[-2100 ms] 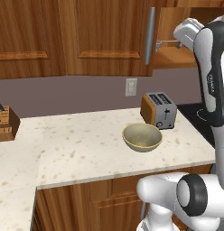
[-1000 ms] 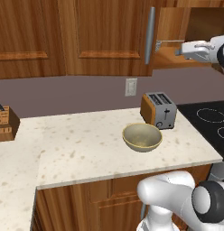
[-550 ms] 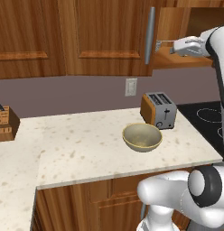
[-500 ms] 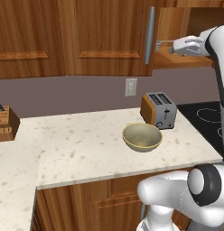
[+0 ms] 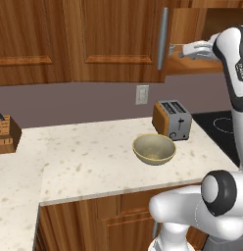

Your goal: Open the cabinet and setup a tea strainer by placing it in the bowl upright.

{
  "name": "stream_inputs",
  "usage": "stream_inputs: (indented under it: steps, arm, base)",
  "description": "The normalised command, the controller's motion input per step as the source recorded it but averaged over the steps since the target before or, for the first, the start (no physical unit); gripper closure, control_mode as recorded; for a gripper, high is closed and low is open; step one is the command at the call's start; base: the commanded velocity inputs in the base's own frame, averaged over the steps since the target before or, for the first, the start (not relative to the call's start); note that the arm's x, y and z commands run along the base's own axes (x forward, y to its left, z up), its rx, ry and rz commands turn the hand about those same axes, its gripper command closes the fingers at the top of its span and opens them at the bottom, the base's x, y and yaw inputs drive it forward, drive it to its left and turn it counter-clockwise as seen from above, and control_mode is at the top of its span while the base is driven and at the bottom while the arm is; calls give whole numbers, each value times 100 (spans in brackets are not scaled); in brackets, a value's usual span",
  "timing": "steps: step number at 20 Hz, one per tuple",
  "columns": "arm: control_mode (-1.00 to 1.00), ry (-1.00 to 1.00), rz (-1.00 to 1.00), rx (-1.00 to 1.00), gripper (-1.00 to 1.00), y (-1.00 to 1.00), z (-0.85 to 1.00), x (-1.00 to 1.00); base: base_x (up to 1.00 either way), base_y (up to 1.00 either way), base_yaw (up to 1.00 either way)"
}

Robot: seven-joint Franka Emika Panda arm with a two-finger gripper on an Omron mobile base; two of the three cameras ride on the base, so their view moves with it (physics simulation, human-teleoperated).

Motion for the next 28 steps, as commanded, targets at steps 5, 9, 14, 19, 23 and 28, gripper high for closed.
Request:
stream_inputs:
  steps: [5, 9, 14, 19, 23, 28]
  arm:
    - [-100, 0, -3, -1, -100, 10, 0, 23]
    - [-100, 0, 0, 0, -100, 17, 0, 9]
    - [-100, 0, 0, 0, -100, 0, -1, 31]
    - [-100, 0, 1, 0, -100, 0, 0, 37]
    - [-100, 0, 1, 0, -100, 0, 0, 34]
    - [-100, 0, 6, 0, -100, 0, 0, 12]
  base:
    - [0, 0, 0]
    - [0, 0, 0]
    - [0, 0, 0]
    - [0, 0, 0]
    - [0, 0, 0]
    - [0, 0, 0]
